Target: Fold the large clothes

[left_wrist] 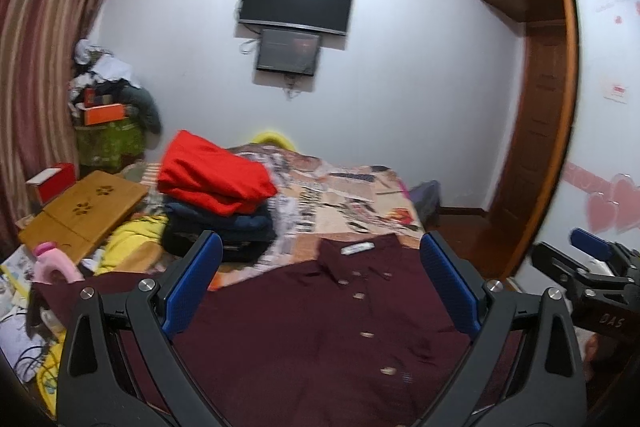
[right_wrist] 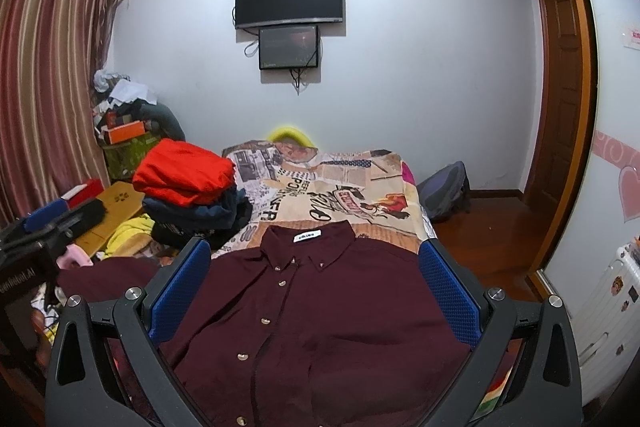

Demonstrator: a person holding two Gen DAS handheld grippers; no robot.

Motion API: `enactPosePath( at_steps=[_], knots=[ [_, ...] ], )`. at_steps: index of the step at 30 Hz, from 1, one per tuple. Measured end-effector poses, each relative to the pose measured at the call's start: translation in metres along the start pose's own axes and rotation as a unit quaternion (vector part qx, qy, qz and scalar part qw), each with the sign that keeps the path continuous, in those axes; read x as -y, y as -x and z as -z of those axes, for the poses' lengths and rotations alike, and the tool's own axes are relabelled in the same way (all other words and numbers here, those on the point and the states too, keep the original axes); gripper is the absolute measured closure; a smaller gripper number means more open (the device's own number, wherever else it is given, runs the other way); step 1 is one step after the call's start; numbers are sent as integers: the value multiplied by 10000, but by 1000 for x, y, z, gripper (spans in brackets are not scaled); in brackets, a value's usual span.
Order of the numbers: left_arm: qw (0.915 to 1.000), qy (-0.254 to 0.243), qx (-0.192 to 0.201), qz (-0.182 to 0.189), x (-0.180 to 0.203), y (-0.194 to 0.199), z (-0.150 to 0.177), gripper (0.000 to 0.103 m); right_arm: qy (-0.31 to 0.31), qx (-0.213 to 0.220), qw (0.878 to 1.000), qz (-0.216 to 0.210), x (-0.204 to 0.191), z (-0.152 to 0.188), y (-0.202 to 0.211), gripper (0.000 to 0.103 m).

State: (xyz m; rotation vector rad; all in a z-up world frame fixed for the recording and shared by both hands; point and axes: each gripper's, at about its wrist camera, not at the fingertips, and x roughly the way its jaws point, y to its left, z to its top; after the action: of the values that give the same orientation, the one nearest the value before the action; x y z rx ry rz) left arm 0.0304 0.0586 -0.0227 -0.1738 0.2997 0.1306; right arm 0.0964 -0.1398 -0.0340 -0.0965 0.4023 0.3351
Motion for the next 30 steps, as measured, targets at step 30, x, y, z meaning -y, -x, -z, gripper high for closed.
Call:
enactPosePath(
  at_steps=[30],
  knots=[
    [8859,2811,-1331,-3442,-351,-31,124,10,254,-1090,9934,-240,-29,9,-90,0]
  ],
)
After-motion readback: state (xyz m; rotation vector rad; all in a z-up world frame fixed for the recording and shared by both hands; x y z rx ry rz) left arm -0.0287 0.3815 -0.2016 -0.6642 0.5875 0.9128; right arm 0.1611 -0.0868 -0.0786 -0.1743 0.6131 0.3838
